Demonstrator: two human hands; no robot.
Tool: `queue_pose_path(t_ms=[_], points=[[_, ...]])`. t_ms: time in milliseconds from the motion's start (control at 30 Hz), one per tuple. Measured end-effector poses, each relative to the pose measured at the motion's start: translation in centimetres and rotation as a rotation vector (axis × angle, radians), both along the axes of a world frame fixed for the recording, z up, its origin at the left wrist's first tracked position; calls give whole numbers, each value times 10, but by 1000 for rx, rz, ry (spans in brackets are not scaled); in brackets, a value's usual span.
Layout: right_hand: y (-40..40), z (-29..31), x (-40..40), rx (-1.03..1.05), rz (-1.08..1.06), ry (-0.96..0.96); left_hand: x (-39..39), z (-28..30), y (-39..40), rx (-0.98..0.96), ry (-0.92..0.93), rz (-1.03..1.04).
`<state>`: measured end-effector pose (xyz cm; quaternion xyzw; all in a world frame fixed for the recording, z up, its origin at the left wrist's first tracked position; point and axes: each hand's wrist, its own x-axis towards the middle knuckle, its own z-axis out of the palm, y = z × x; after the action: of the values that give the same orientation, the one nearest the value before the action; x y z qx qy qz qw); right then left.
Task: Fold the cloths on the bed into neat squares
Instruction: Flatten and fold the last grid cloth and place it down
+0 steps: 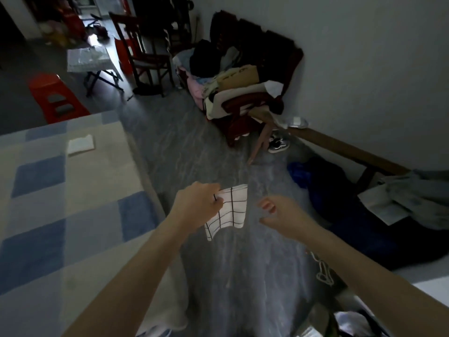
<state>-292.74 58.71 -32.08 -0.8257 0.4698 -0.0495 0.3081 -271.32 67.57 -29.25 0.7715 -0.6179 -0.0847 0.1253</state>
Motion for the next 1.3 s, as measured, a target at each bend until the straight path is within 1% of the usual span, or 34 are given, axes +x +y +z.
queue_pose_path(t_ms=[100, 200, 400, 500, 667, 900, 1133, 1300], points=[[-50, 6, -10, -12, 8, 37, -4, -1, -40, 20, -56, 48], [-94, 7, 2, -92, 93, 122, 5, -1, -73, 46, -124, 81], [-171, 5, 68, -268, 255, 294, 48, 0, -147, 98, -218, 99], [-220, 9, 115, -279, 308, 346, 84, 0, -193, 124, -257, 116], [-313, 21, 202, -280, 360, 350, 159, 5, -273, 137, -253, 179], [-414, 39, 291, -271, 377, 265, 237, 24, -366, 96, -239, 236], [-510, 32, 371, -231, 413, 214, 304, 10, -440, 116, -229, 307], [-594, 31, 423, -227, 471, 219, 349, -1, -517, 143, -207, 363]])
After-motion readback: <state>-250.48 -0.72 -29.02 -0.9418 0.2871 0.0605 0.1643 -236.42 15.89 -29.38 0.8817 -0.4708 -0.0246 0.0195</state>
